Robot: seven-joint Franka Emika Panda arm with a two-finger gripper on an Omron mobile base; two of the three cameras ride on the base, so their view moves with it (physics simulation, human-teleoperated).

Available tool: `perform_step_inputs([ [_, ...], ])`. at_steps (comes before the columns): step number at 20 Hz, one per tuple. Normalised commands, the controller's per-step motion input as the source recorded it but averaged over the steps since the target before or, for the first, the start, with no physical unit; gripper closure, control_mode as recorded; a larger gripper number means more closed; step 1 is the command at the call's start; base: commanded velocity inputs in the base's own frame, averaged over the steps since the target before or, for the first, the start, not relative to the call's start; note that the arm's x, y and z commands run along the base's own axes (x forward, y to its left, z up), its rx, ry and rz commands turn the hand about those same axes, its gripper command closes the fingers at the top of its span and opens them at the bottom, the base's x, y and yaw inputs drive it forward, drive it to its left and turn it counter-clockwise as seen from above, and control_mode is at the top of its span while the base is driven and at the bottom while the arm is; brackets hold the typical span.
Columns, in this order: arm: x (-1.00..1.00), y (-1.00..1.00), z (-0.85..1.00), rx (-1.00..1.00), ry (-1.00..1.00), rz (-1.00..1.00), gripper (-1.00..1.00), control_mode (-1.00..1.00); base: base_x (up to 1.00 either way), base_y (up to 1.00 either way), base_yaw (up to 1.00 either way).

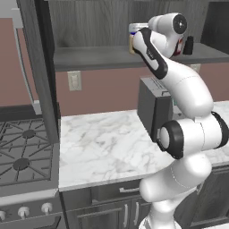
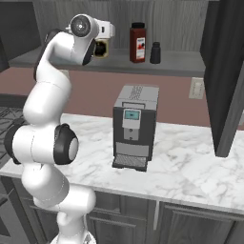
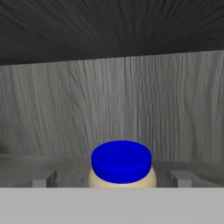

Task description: Collect the paprika, mayonnaise, and shaker from the cabinet and place them next to the stove.

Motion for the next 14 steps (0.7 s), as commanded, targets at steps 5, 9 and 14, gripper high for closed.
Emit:
perform_step_inputs([
  [5, 0.08, 0.0, -0.09, -0.02, 0.0, 0.0, -1.0, -1.0, 0.0, 0.0, 0.0],
  [9, 0.07, 0.0, -0.1, -0.02, 0.0, 0.0, -1.0, -1.0, 0.0, 0.0, 0.0],
  [14, 0.1, 0.0, -0.07, -0.02, 0.0, 0.0, -1.0, -1.0, 0.0, 0.0, 0.0],
])
